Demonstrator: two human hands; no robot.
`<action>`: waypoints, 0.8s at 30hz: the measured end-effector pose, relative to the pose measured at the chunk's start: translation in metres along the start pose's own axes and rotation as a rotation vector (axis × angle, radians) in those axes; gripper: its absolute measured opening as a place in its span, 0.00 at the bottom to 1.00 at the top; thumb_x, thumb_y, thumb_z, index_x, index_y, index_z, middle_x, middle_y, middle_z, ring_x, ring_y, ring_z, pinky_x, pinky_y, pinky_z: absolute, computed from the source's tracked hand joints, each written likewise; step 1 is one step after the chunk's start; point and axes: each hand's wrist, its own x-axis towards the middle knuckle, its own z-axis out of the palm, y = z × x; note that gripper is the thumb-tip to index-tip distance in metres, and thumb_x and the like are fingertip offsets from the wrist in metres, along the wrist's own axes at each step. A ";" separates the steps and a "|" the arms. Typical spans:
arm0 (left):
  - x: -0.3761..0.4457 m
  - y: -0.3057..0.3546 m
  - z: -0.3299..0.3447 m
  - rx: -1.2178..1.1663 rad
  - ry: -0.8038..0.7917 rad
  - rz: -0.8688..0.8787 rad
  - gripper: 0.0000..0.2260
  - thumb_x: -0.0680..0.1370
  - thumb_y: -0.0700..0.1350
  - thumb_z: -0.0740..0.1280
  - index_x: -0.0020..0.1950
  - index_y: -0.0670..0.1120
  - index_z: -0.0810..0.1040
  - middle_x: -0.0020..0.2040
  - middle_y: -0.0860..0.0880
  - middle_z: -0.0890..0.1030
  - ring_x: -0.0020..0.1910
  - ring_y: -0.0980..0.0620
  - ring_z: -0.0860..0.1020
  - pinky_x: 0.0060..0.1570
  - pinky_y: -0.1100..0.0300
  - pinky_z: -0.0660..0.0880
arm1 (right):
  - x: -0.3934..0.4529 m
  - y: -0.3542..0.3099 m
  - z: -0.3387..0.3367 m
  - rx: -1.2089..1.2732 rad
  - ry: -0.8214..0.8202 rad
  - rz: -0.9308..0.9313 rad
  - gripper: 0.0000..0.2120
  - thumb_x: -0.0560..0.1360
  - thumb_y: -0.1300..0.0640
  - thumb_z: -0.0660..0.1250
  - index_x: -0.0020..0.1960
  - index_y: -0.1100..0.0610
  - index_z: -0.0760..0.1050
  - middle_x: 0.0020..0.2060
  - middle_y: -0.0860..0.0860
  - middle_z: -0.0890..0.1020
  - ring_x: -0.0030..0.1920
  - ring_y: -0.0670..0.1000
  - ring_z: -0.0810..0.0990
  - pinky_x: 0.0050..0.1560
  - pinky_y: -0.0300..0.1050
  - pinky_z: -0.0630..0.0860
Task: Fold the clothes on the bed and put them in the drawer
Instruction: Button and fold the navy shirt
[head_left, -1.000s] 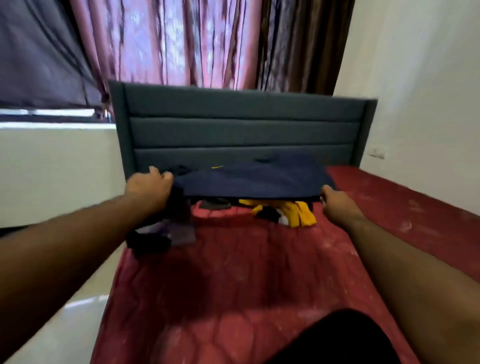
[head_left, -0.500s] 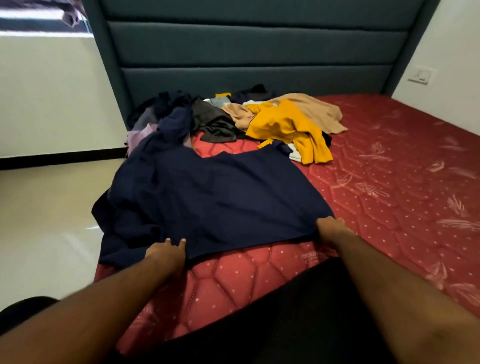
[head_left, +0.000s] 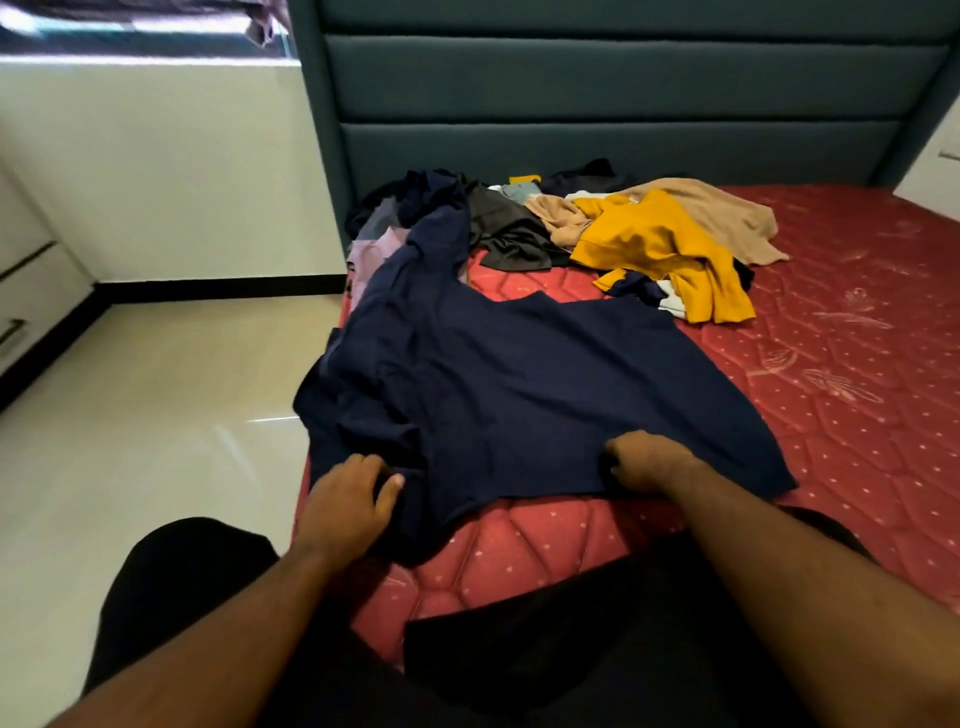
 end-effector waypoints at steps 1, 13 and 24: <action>-0.006 -0.007 0.000 0.052 -0.120 -0.035 0.32 0.72 0.71 0.48 0.55 0.48 0.74 0.49 0.46 0.77 0.51 0.41 0.78 0.51 0.49 0.73 | -0.001 -0.018 0.005 0.021 0.026 -0.087 0.19 0.75 0.53 0.62 0.65 0.51 0.73 0.64 0.56 0.74 0.63 0.58 0.75 0.63 0.52 0.73; -0.019 0.035 -0.041 0.447 -0.785 -0.374 0.54 0.59 0.81 0.61 0.75 0.49 0.65 0.73 0.45 0.69 0.71 0.42 0.69 0.68 0.47 0.68 | -0.020 -0.091 0.021 -0.130 0.017 -0.221 0.19 0.76 0.54 0.61 0.68 0.51 0.69 0.63 0.53 0.71 0.63 0.56 0.74 0.61 0.53 0.73; -0.017 0.005 -0.018 -0.371 -0.352 -0.444 0.42 0.72 0.37 0.65 0.78 0.62 0.49 0.70 0.40 0.70 0.65 0.39 0.73 0.66 0.48 0.71 | -0.027 -0.117 0.032 -0.166 0.252 -0.372 0.12 0.78 0.56 0.58 0.59 0.51 0.74 0.56 0.49 0.75 0.57 0.53 0.75 0.55 0.49 0.72</action>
